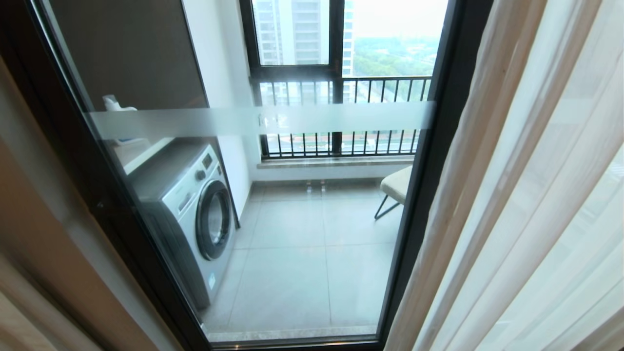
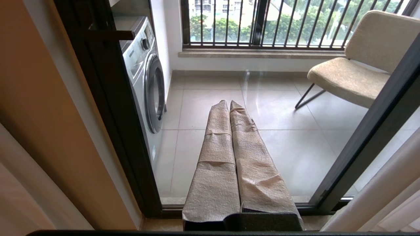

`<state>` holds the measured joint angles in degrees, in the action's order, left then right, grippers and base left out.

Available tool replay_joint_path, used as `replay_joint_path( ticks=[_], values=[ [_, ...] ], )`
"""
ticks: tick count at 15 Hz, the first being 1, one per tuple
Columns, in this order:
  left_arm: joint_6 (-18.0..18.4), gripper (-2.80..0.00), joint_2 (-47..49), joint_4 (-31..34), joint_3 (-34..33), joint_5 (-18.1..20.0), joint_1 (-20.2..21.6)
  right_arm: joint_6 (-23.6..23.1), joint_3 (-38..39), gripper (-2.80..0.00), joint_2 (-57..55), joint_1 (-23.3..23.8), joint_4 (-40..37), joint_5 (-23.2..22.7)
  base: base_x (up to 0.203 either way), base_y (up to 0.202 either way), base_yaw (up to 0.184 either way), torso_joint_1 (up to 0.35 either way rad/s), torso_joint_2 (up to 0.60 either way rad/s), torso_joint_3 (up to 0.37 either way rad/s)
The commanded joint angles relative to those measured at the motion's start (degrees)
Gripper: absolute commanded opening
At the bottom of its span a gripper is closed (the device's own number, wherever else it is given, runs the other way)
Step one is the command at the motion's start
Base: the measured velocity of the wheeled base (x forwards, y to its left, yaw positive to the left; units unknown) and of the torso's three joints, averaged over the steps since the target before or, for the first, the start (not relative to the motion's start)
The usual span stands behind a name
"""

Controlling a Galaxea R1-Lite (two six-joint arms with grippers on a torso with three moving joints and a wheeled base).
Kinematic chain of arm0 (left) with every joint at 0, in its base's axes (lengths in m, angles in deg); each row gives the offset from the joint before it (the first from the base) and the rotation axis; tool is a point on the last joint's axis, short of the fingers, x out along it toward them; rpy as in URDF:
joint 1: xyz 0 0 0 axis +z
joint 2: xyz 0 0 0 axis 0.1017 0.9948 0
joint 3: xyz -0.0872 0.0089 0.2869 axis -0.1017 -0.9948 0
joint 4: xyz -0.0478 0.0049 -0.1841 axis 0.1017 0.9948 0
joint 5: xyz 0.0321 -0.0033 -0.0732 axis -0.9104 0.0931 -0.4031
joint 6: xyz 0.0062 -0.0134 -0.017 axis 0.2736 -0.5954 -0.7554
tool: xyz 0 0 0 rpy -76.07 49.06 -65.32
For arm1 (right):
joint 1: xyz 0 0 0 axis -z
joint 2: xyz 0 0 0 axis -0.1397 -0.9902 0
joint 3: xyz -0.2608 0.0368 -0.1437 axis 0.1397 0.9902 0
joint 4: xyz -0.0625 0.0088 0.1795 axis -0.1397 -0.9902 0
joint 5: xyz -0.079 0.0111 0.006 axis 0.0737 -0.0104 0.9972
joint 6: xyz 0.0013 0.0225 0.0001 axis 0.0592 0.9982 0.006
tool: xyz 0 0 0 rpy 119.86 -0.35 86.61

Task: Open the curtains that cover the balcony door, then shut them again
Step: Pull the inner curtains open on both sides

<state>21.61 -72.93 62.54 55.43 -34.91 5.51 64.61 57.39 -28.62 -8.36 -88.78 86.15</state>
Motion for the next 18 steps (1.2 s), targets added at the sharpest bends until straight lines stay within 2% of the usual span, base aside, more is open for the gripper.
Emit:
replay_joint_path(
  ticks=[1,4,5,9,14,16,18],
  values=[
    [0.0,-2.80,-0.1,0.0,0.0,-0.1,0.0,0.0,0.0,-2.80,0.0,0.0,1.0,0.0,0.188,0.000,0.000,0.019,0.00,-0.002],
    [-0.1,-2.80,-0.1,0.0,0.0,-0.1,0.0,0.2,-1.1,-2.80,0.0,0.0,1.8,-0.4,0.098,0.000,0.001,0.010,0.00,0.002],
    [-0.1,-2.80,-0.1,0.0,0.0,0.0,0.0,0.3,-2.2,-2.80,0.0,0.0,1.6,-1.8,0.000,0.000,0.000,0.000,0.00,0.000],
    [-0.1,-2.80,-0.1,0.0,0.0,-0.1,0.0,0.3,-7.0,-2.80,0.0,0.0,-0.6,-10.2,0.000,0.000,0.000,0.000,0.00,0.000],
    [-0.1,-2.80,-0.1,0.0,0.0,-0.1,0.0,0.3,-11.7,-2.80,-4.2,0.0,-4.1,-24.4,0.000,0.000,0.000,0.000,0.00,0.000],
    [-0.1,-2.80,-0.1,0.0,0.0,-0.1,0.0,0.2,-13.9,-2.80,-8.3,-0.1,-3.8,-27.4,0.000,0.000,0.000,0.000,0.00,0.000],
    [-0.1,-2.80,-0.1,0.0,0.0,-0.1,0.0,-1.0,-16.1,-2.80,-14.4,-0.2,-3.0,-28.1,0.000,0.000,0.000,0.000,0.00,0.000]
  ],
)
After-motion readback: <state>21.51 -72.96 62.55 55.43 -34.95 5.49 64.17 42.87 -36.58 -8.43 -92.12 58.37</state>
